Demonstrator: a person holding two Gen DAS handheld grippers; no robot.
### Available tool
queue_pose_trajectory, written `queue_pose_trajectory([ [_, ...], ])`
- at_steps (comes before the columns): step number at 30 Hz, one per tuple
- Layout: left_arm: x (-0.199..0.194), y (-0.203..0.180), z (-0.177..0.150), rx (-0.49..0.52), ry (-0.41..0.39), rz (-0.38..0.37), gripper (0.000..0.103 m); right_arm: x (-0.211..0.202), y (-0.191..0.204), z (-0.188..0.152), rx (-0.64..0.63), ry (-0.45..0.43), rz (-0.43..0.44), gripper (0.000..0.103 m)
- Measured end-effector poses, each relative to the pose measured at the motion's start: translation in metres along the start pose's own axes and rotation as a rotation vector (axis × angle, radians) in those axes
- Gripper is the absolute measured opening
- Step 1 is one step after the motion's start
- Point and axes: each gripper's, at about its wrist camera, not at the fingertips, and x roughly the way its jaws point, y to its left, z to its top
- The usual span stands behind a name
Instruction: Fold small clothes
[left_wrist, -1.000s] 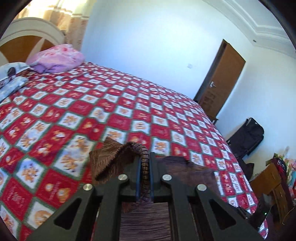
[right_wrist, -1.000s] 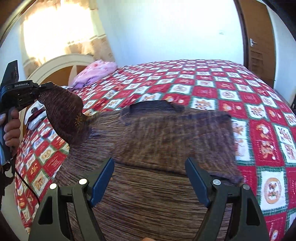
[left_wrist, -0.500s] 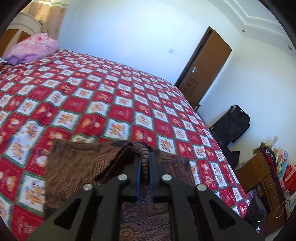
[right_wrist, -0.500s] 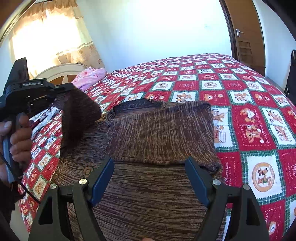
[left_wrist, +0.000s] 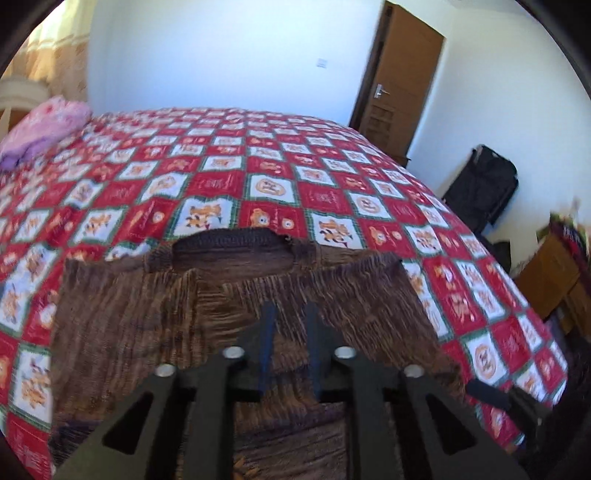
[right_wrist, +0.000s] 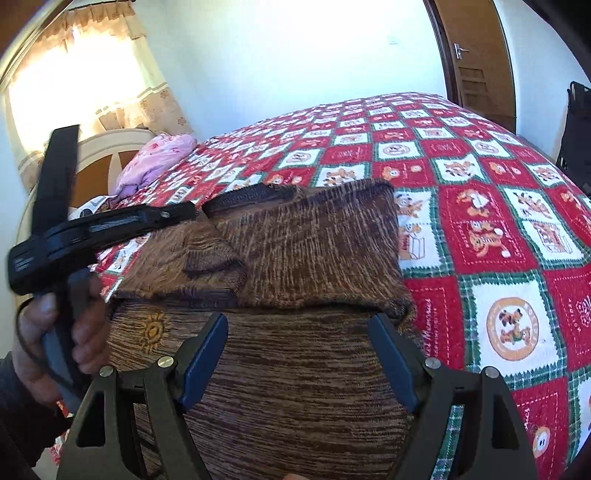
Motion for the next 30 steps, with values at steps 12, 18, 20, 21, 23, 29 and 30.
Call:
queue_pose_trajectory([
  [12,-0.019,0.125,-0.040,0.111,0.027,0.515,0.078,0.029,0.060,0.033,-0.187,0.083,0.011,0.080],
  [18,-0.005,0.149,-0.061,0.056,0.107,0.534,0.079,0.092,0.125,0.048,-0.314,0.152,0.014,0.080],
  [20,-0.002,0.143,-0.066,0.103,0.108,0.559,0.079,0.122,0.134,0.049,-0.322,0.201,-0.005,0.080],
  [21,-0.002,0.141,-0.066,0.107,0.106,0.562,0.079,0.132,0.134,0.052,-0.323,0.212,-0.025,0.080],
  [23,-0.004,0.141,-0.069,0.100,0.104,0.563,0.083,0.145,0.128,0.058,-0.311,0.198,-0.107,0.080],
  [29,-0.008,0.159,-0.069,0.011,0.097,0.517,0.089,0.144,0.042,0.096,-0.079,0.124,-0.377,0.080],
  [30,-0.008,0.160,-0.069,0.004,0.096,0.511,0.089,0.140,0.027,0.100,-0.038,0.120,-0.398,0.080],
])
